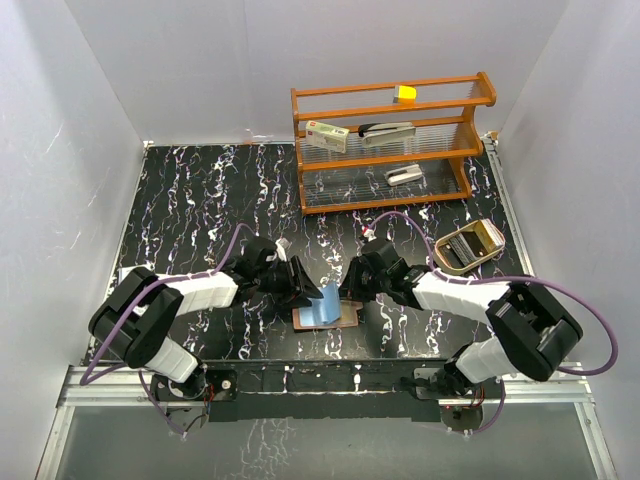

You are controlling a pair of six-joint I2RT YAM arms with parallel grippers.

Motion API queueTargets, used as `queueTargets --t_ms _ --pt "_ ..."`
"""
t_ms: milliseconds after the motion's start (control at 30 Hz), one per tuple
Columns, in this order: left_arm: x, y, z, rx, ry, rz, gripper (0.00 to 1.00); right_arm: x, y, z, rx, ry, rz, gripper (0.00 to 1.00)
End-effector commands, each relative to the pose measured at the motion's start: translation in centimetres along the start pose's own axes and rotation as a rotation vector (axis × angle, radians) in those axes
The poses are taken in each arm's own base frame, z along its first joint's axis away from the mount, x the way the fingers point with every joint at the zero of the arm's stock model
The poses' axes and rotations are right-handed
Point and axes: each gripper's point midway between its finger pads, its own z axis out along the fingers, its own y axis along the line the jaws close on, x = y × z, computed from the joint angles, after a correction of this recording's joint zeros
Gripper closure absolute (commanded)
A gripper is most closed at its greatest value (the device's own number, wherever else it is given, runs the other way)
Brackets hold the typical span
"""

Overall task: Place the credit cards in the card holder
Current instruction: Turn over the card slot in the card holder.

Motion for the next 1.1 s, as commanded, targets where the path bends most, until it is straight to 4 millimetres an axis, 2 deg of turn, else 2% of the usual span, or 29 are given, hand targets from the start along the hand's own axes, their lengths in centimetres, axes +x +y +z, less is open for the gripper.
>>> queueTargets --t_ms 0,267,467,567,900,1067 --pt "-0.4 0.7 -0.2 -0.081 -0.011 0.033 0.54 -1.3 1.0 -1.0 -0.011 -0.055 -0.038 1.0" --pt "-1.0 1.9 -1.1 -0.19 -0.04 0.064 0.54 -3.5 0.2 -3.4 0.115 -0.127 -0.119 1.0" --pt "-0.9 1.7 -0.8 -0.179 -0.028 0.069 0.57 -5.4 2.3 -5.6 0.09 -0.189 -0.153 1.0" --pt "-0.9 1.5 -0.6 -0.165 -0.016 0.066 0.6 -5.6 3.1 -6.2 0.069 -0.192 -0.151 1.0" --pt "-1.3 1.4 -1.3 -0.196 -0.049 0.074 0.61 -6.5 6.2 -8.2 -0.023 -0.217 -0.147 1.0" --pt "-1.4 1.3 -1.3 -0.191 -0.049 0.072 0.61 -6.7 6.6 -8.8 -0.041 -0.226 -0.144 1.0"
